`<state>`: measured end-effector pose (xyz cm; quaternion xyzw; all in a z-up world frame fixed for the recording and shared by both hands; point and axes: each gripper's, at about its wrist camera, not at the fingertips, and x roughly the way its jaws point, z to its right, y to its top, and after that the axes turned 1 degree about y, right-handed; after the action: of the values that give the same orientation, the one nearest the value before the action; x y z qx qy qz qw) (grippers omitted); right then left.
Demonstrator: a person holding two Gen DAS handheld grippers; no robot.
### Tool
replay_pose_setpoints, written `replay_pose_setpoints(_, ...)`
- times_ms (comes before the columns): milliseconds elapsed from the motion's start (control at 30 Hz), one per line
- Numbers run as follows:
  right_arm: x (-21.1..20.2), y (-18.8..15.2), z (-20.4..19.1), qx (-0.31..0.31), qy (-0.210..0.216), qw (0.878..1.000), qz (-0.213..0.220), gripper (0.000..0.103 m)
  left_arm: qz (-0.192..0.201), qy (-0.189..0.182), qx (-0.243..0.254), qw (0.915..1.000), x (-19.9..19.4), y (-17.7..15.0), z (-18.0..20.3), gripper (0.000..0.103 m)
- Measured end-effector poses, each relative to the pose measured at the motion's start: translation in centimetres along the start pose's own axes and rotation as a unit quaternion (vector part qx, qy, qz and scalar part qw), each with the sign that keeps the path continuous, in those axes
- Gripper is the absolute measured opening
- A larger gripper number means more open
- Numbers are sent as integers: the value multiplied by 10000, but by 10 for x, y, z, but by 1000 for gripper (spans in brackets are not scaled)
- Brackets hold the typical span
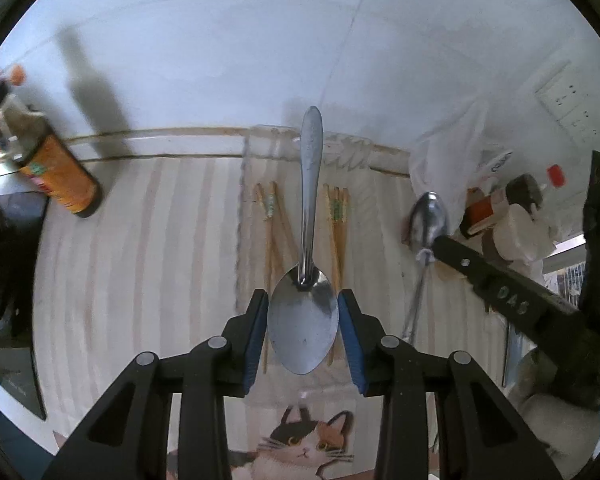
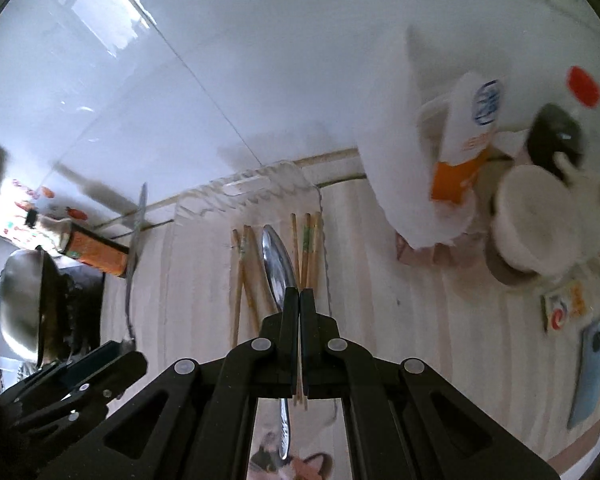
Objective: Organize utensils
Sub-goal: 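Open both tools to drop the spoons into the basket, then grasp a silver spoon with right tool while left grasps another spoon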
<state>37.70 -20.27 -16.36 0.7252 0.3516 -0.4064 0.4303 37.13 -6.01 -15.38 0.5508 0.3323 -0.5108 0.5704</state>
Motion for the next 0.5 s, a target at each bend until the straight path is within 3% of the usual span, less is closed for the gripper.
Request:
replay_pose_setpoints(167, 32, 11, -2, -25, -27, 9991, -426, 2, -419, 59, 59, 9991, 27, 13, 5, 33)
replay_pose_setpoints(233, 34, 10, 1, -9, -72, 9990, -441, 3, -407, 82, 11, 9991, 27, 12, 2, 34)
replay_pose_setpoints(333, 26, 8, 8, 29, -150, 9991, -385, 7, -315, 208, -17, 9993, 22, 11, -1, 44)
replay_pose_setpoints(433, 10, 3, 23, 177, -200, 9993, -279, 25, -130, 463, 30, 9988, 11, 4, -3, 60)
replay_pose_setpoints(500, -6, -4, 38, 300, -277, 9990, -169, 36, 43, 642, 46, 9979, 3, -3, -4, 65)
